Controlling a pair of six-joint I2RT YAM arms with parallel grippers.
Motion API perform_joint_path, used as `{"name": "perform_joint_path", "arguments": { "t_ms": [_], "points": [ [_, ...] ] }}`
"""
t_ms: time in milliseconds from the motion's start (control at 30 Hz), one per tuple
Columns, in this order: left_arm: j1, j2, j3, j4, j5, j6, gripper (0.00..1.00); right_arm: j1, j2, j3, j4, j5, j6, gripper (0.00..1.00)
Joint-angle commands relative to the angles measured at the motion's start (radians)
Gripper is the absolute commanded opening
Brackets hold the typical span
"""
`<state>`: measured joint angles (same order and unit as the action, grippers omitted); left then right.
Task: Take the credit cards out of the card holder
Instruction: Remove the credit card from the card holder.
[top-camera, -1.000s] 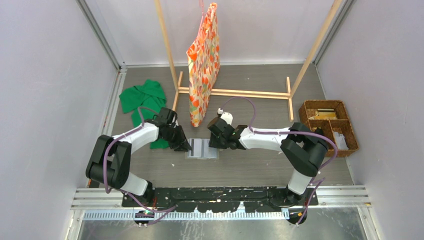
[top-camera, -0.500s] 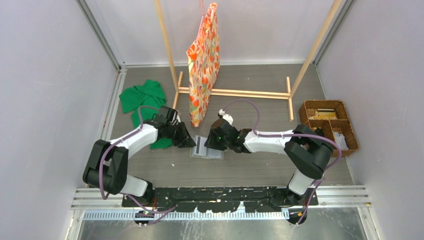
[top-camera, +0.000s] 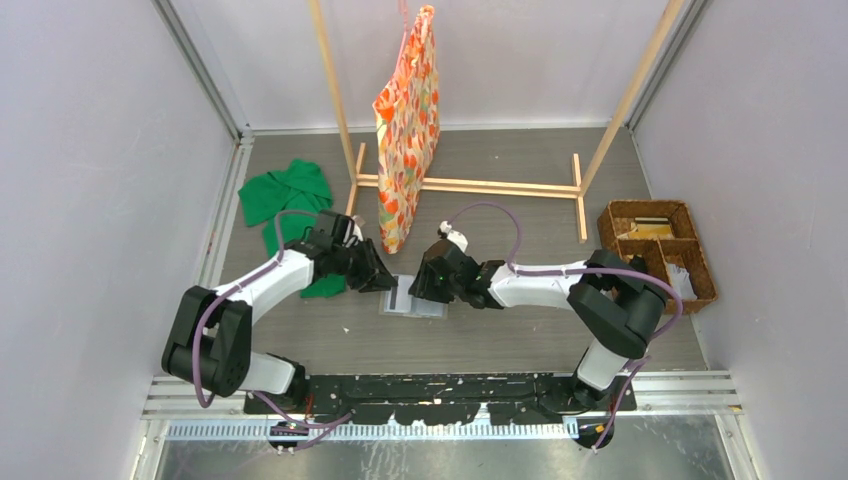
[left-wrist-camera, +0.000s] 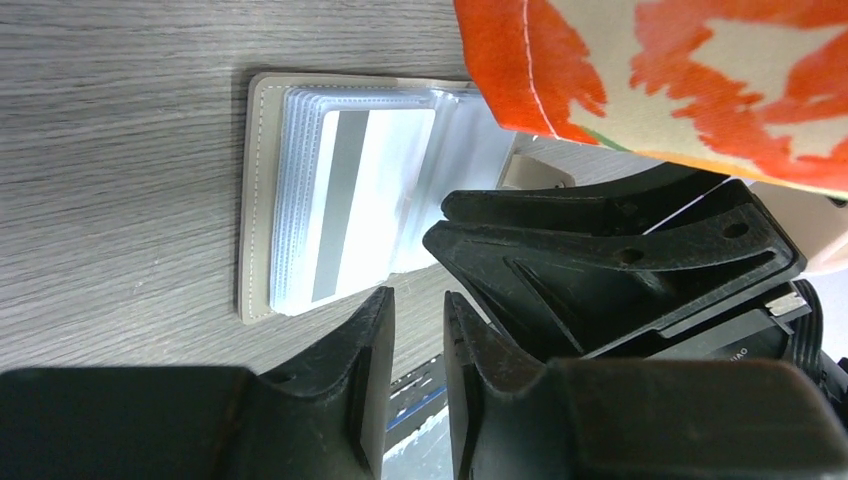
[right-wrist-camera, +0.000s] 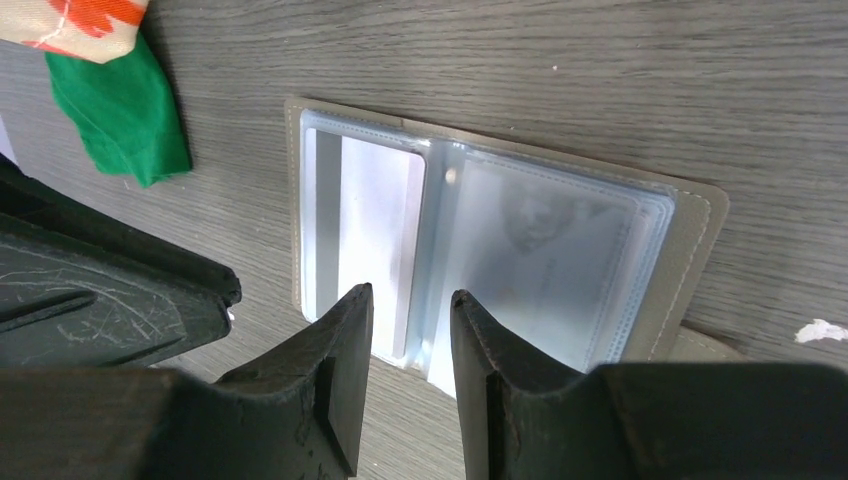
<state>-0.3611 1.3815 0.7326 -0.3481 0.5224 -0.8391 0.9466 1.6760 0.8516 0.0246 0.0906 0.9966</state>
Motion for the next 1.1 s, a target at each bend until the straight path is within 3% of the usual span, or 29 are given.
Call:
{"name": "perform_joint_path", "arguments": {
  "t_ms": [0, 600, 1067],
  "points": [
    [-0.004, 0.001, 0.039, -0.009, -0.046, 0.002, 0.27, 0.003, -0.024, -0.002, 0.07, -0.017, 0.008, 0.39],
    [-0.006, 0.135, 0.022, 0.023, -0.07, 0.009, 0.1, -0.105, 0.058, -0.157, 0.327, -0.171, 0.164, 0.3],
    [-0.017, 0.196, 0.018, 0.044, -0.06, 0.007, 0.07, -0.127, 0.093, -0.205, 0.492, -0.263, 0.2, 0.15]
  ]
}}
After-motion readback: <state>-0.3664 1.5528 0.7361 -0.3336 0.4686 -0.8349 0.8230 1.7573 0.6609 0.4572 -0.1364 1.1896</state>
